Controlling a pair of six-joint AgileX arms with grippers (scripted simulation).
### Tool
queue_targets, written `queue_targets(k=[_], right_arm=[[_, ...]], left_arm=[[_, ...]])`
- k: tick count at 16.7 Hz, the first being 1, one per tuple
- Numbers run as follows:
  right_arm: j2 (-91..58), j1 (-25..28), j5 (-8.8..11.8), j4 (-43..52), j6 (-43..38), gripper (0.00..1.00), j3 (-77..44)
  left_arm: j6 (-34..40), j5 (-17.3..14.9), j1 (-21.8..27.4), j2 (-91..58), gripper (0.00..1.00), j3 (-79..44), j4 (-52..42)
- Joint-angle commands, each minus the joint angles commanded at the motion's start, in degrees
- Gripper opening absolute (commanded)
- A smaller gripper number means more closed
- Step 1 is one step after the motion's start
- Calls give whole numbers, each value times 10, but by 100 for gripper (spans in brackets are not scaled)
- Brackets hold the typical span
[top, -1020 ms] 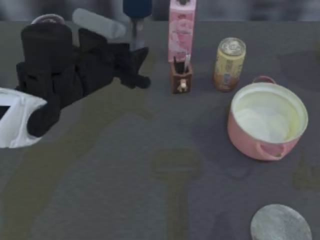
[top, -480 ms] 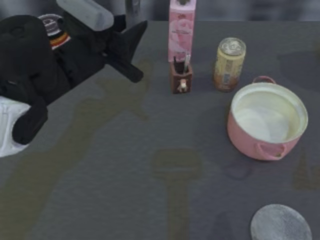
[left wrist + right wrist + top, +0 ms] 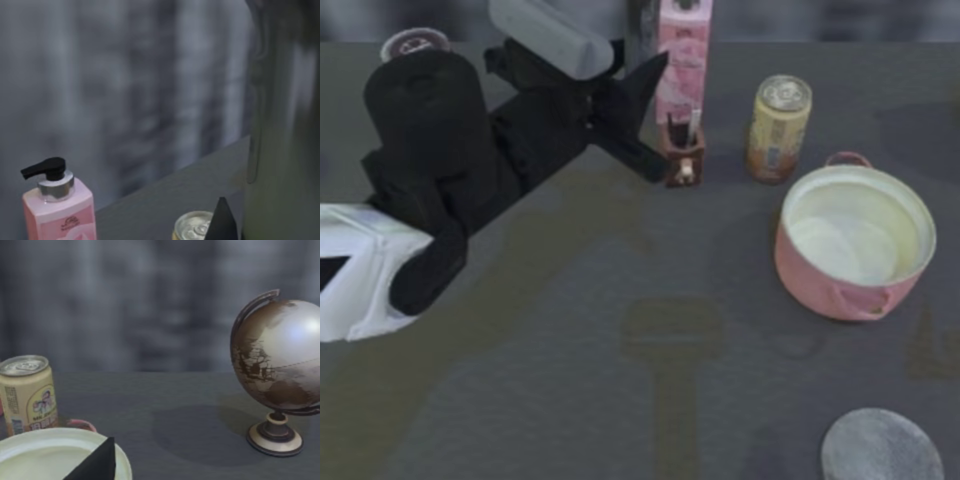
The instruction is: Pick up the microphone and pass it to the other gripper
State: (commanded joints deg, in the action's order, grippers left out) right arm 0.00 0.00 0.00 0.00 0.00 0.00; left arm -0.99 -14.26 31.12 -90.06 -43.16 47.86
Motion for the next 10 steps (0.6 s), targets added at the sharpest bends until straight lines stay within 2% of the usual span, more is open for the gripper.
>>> queue_targets(k=[2,4,10], right_arm=[[0,0,0,0,0,100,0],[0,0,0,0,0,100,0],[0,0,0,0,0,100,0]], left_arm=[[1,37,33,2,0,0,3],[2,55,50,4,0,-1,5],[1,55,50,3,0,0,5]])
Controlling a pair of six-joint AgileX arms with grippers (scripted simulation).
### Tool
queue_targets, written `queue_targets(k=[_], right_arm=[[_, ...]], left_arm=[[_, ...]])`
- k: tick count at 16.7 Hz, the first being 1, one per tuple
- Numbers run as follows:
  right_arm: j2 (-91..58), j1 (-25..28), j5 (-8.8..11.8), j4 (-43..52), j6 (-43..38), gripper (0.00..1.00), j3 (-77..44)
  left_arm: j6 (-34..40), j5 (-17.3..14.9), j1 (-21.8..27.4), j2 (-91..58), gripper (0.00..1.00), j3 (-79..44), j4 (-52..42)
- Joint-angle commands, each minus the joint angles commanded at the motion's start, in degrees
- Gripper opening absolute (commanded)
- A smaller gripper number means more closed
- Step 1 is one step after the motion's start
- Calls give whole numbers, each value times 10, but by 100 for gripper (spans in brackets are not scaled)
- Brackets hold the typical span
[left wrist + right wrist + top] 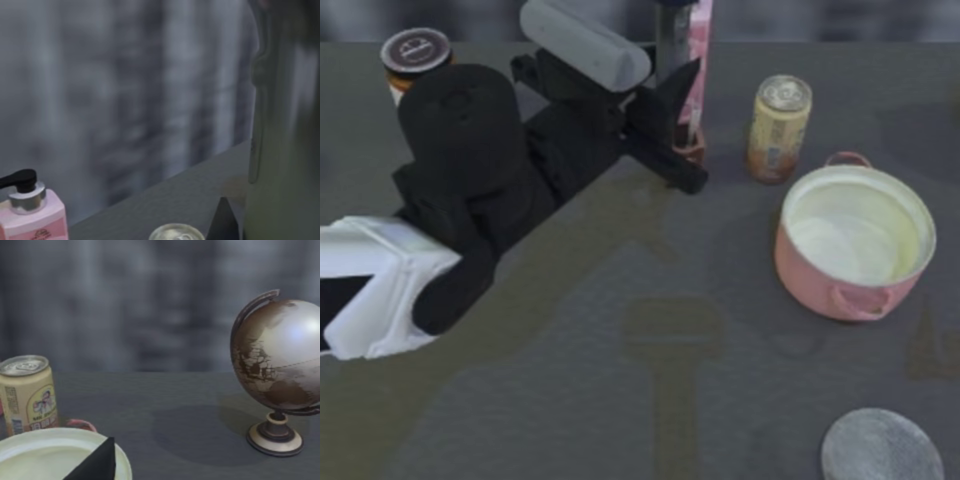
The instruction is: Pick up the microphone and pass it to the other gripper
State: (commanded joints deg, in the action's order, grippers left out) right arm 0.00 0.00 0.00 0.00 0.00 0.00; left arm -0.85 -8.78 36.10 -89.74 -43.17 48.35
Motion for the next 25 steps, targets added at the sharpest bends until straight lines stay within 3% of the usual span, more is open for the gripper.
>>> queue_targets(k=[6,9,21,25], right_arm=[[-1,1,0,-1,0,100,-1],[-38,32,-4,-20,0,100,-23],[-539,338,-60,-264,-16,100,-290],[-659,414,-74,-322,-17,100,-353]], left_arm=[[0,1,1,1,0,-1,0],[0,1,1,1,0,-1,0],[0,1,1,1,0,-1,0],[0,1,1,1,0,-1,0]])
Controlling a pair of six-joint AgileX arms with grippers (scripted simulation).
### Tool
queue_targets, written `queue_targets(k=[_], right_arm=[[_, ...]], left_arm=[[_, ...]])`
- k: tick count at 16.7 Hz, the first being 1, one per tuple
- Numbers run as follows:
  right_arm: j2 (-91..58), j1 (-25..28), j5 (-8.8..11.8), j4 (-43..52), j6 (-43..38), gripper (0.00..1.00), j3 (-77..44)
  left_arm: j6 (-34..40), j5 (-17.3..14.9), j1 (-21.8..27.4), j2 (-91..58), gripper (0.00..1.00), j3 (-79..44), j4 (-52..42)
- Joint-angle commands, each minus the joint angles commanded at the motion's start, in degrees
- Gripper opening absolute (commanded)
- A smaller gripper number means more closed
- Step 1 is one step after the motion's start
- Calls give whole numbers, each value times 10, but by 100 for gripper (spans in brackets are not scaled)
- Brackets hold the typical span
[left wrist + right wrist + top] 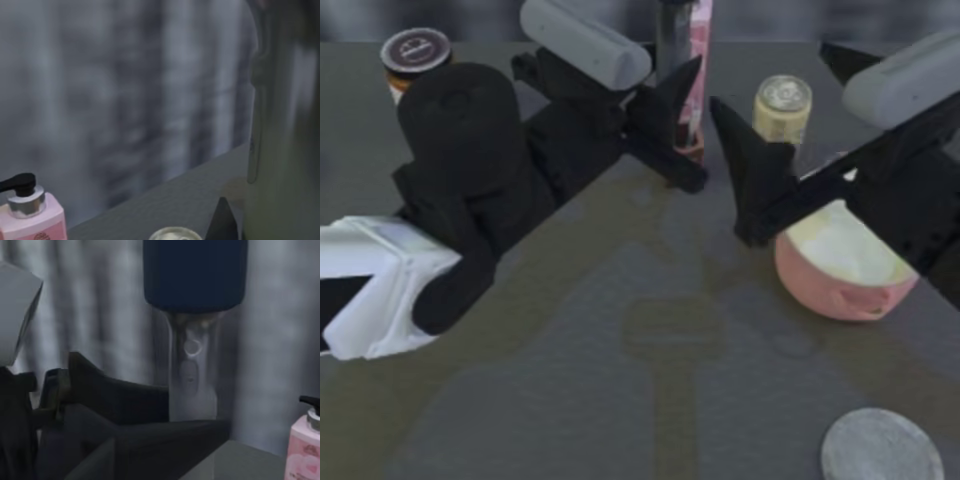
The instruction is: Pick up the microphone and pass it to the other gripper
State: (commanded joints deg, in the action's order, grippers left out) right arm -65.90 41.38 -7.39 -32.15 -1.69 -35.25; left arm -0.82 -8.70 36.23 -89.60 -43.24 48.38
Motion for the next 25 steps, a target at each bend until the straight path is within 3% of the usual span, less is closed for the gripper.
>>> queue_targets(k=[3,9,17,23,25], right_arm=[[-36,24,-5,-15,0,100,-17],[-45,22,-3,-17,0,100,-24],[-243,4,12,-47,-1,100,-190],[-269,0,16,-50,-1,100,-215],[-269,0,16,-50,-1,85,-215]], left_arm=[[0,0,0,0,0,0,0],[0,0,0,0,0,0,0],[0,0,0,0,0,0,0],[0,0,0,0,0,0,0],[0,0,0,0,0,0,0]])
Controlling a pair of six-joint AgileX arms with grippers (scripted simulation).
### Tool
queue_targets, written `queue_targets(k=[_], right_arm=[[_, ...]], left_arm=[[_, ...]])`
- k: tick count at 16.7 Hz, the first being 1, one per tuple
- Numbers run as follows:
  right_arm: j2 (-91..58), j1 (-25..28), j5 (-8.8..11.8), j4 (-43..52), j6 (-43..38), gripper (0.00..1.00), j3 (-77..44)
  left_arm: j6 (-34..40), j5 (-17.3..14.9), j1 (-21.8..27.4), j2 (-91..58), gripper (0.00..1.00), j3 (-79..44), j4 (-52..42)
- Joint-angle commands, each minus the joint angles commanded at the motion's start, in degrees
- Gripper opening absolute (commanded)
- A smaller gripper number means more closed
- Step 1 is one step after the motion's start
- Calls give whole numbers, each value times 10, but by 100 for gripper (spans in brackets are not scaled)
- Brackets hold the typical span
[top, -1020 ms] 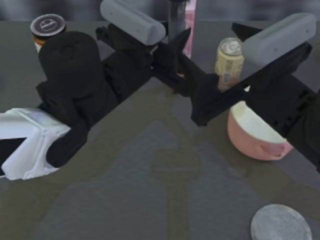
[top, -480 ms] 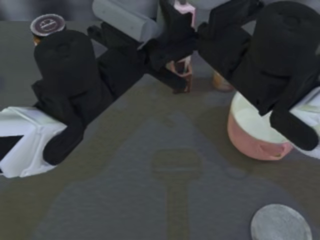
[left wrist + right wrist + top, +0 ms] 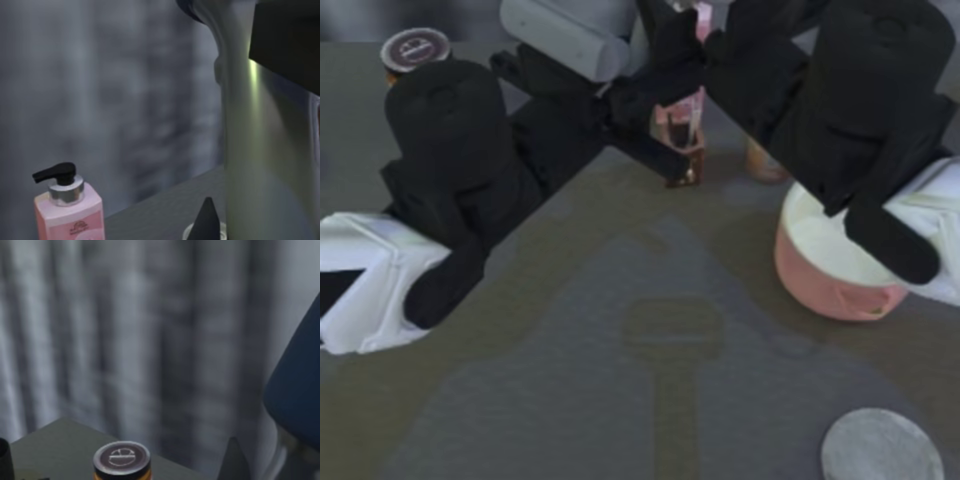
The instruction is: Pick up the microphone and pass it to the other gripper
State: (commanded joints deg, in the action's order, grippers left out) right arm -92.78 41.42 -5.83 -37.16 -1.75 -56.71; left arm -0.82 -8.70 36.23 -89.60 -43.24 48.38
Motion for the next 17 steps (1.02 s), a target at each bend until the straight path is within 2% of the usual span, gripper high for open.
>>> queue_targets(k=[11,17], right_arm=[[0,0,0,0,0,2,0],[0,0,0,0,0,0,0]], left_arm=[[0,0,0,0,0,0,0],[0,0,0,0,0,0,0]])
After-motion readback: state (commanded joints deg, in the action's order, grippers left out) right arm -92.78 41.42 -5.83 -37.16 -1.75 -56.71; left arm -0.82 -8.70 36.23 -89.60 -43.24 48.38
